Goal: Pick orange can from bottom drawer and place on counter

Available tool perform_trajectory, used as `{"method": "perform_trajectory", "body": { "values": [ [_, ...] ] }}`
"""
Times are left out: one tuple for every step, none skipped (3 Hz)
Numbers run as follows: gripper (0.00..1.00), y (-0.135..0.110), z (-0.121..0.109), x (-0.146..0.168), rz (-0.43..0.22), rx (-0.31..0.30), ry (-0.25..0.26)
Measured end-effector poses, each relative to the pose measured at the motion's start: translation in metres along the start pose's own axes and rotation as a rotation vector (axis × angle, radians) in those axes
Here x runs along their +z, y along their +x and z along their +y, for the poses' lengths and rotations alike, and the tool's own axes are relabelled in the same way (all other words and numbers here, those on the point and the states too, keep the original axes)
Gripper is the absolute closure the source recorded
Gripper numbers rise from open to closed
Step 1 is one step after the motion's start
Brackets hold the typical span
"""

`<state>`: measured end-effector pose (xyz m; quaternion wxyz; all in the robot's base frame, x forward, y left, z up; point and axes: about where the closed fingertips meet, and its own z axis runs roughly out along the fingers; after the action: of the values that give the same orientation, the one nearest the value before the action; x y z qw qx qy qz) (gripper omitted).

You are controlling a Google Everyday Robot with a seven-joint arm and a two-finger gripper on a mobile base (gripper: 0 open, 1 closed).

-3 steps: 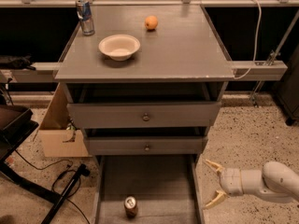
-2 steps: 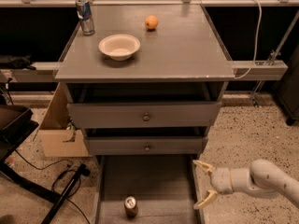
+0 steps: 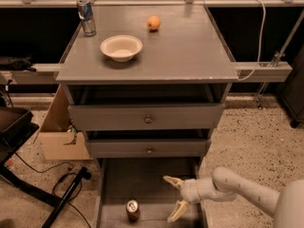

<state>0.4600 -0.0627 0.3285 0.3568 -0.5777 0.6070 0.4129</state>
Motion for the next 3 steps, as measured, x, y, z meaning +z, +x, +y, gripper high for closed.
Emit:
{"method": "perform_trajectory", "body": {
  "values": [
    [0.0,0.012,-0.001,0.06,-0.073,0.024,-0.048],
    [0.0,0.021,-0.003,0.108,-0.141,0.006,-0.056],
    [0.0,0.026,-0.004,0.143,-0.183,-0.046,-0.047]
  ]
}}
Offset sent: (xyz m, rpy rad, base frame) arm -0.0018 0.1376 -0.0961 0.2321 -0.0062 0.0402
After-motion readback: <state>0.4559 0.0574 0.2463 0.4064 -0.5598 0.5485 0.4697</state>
